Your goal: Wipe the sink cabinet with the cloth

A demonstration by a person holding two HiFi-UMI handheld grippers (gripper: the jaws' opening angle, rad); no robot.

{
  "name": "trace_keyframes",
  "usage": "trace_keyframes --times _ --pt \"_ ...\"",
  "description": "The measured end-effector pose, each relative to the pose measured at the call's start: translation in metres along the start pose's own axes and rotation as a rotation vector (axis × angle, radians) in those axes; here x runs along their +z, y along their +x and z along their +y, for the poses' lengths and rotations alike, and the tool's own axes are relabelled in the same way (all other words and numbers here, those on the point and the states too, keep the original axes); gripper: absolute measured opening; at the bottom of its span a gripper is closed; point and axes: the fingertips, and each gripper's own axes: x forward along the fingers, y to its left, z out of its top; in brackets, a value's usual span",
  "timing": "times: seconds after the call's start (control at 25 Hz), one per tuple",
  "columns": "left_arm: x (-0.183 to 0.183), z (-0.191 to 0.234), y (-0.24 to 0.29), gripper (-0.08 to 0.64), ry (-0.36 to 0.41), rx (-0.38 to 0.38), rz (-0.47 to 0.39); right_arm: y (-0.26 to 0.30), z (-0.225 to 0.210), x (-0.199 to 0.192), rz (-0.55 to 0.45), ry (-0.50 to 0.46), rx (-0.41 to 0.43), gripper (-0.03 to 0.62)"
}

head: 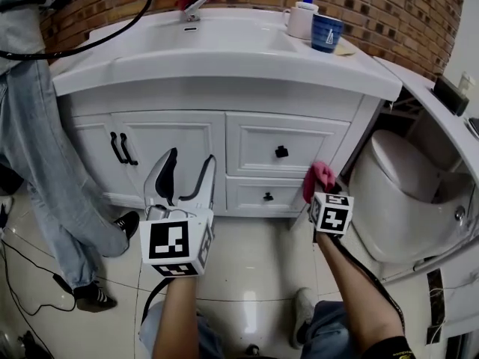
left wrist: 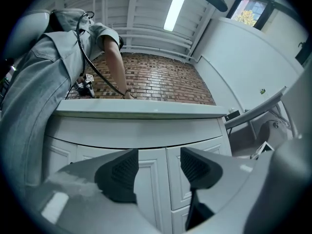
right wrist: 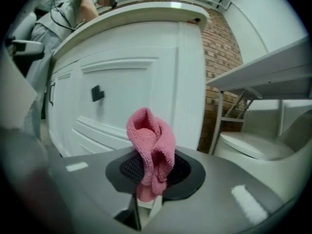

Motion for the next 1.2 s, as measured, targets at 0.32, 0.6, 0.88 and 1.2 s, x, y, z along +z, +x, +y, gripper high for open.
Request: trace_keyframes --times 0.32,0.6,0.88,1.2 --pt "-0.003 -0.003 0.000 0.273 0.025 -0.001 0.015 0.000 0.239 0.020 -0.027 -0.048 0.553 0.077" --pt "-0.003 0.006 -0.002 0.273 0.017 0.019 0.016 0.024 0.206 0.004 -0.024 -0.033 0.424 0.077" --pt "0.001 -0.002 0.003 0.273 -0.025 -0.010 0.005 0.017 0.082 -0.003 -0.031 -0.048 0.212 0.077" --pt "0.002 -0.010 0.004 0.274 -0.035 -0.024 -0.001 0.006 -0.095 -0.038 0.033 0.278 -0.127 0.075"
